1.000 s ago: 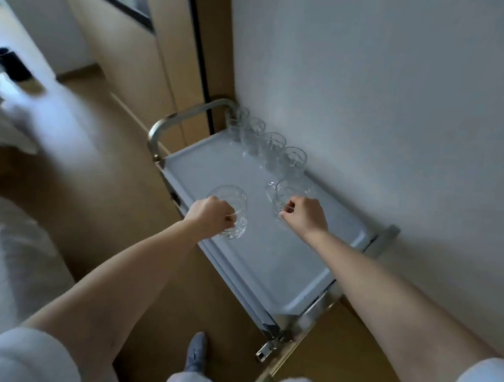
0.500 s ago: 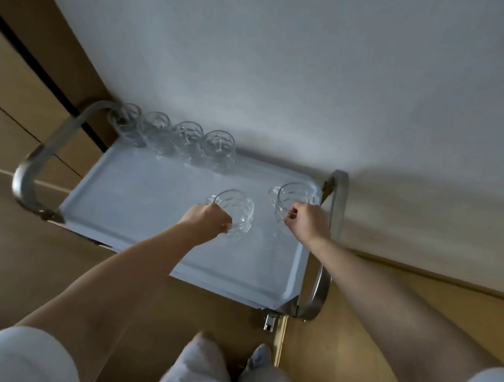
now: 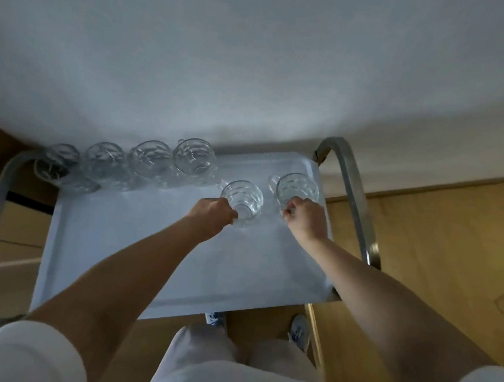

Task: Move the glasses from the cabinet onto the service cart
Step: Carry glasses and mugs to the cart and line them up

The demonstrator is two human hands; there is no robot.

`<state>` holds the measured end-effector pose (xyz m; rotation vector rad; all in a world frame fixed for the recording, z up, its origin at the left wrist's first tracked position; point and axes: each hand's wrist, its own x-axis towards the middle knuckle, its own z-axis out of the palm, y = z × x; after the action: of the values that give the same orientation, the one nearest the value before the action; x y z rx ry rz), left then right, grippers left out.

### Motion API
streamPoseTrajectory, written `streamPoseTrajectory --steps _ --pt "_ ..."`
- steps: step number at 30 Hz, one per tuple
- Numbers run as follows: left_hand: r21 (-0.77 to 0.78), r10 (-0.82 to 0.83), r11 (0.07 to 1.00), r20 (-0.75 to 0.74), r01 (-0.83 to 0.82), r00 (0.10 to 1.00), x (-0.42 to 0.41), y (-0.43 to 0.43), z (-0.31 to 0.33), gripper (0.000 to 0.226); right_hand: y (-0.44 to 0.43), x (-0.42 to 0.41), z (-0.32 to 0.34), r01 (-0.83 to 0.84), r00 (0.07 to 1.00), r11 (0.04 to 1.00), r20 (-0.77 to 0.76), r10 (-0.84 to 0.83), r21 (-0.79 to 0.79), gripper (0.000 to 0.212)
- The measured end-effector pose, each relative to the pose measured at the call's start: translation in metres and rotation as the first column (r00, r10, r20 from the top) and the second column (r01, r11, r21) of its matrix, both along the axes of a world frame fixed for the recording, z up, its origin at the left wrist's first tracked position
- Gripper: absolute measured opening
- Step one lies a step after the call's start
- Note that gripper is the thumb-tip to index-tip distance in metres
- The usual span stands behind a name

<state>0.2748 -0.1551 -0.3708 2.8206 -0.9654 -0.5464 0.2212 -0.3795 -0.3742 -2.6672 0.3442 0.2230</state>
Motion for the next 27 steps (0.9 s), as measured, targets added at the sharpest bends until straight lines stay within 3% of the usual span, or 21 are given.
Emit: streamPoseTrajectory --steps 6,9,15,17,19,22,27 --pt "-0.043 -0.143 0.989 -0.013 0.142 0.99 0.017 0.015 -0.003 0.022 0.026 -0.002 -0.005 0.198 0.98 0.978 -0.048 -0.195 0.069 0.012" --pt "-0.081 -0.165 0.983 0.008 0.165 0.986 0.023 0.017 -0.006 0.019 0.025 -0.005 -0.005 0.188 0.982 0.978 -0.034 -0.185 0.096 0.017" --pt "-0.114 -0.107 0.988 -0.018 0.105 0.994 0.037 0.004 -0.004 0.015 0.019 -0.007 -0.008 0.078 0.997 0.997 -0.024 -0.079 -0.017 0.02" --pt "-0.043 -0.193 0.98 -0.008 0.193 0.981 0.044 0.002 -0.005 0.013 0.02 -0.002 -0.012 0.066 0.998 0.997 -0.008 -0.066 -0.028 0.018" --pt "0.083 -0.297 0.953 0.07 0.291 0.952 0.05 0.001 -0.006 0.028 0.021 0.005 -0.012 0.051 0.999 0.998 -0.002 -0.051 -0.027 0.018" --pt "0.166 -0.381 0.92 0.173 0.355 0.908 0.057 -0.002 -0.005 0.034 0.024 0.02 -0.012 0.042 0.999 0.999 0.002 -0.042 -0.034 0.019" --pt "0.269 -0.434 0.888 0.219 0.373 0.874 0.067 -0.006 0.003 0.033 0.026 0.039 -0.013 0.066 0.998 0.997 -0.005 -0.066 -0.027 0.019"
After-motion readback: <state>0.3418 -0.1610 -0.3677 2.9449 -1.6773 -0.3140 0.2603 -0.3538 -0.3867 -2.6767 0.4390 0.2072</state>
